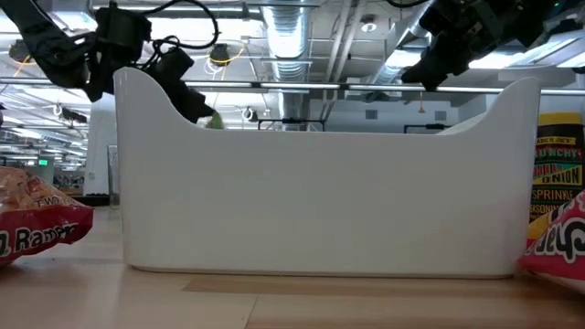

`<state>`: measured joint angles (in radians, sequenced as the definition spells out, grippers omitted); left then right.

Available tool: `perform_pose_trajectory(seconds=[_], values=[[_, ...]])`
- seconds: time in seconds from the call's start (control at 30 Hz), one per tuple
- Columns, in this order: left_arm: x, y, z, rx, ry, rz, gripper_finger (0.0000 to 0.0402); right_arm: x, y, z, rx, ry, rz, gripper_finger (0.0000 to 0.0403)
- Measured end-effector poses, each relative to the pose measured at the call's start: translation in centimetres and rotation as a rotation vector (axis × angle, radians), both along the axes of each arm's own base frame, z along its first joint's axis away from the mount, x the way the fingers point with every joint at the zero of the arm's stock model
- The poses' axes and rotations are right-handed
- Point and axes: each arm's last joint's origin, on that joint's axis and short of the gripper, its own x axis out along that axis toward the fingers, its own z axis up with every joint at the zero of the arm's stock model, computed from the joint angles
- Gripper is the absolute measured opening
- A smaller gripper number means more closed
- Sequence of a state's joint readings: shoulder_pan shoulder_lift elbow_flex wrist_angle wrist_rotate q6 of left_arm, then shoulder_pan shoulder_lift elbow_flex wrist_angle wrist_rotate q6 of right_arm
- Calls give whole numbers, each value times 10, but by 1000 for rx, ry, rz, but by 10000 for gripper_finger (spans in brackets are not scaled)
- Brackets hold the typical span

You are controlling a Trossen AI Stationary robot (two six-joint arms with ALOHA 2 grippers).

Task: Pick & Place Food Item
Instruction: Put the green noodle pack into the left transparent bin

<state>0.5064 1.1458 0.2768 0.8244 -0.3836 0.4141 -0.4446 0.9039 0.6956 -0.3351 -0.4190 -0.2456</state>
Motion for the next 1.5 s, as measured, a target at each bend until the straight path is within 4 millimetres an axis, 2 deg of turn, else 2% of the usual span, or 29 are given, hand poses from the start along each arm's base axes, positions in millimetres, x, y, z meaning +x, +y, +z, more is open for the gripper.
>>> perform_pose_trajectory(seconds=[0.33,0.67,1.17,1.5], values=[[6,-7,4,-23,-72,-191,0,0,0,0,0,0,0,13],[7,0,8,-24,-132,-169,0,0,0,0,-15,-2,8,13],[45,21,-12,-97,-55,-163,0,0,0,0,-15,-1,8,13],[45,24,-10,-77,-72,-67,0,0,0,0,-15,-1,8,13]])
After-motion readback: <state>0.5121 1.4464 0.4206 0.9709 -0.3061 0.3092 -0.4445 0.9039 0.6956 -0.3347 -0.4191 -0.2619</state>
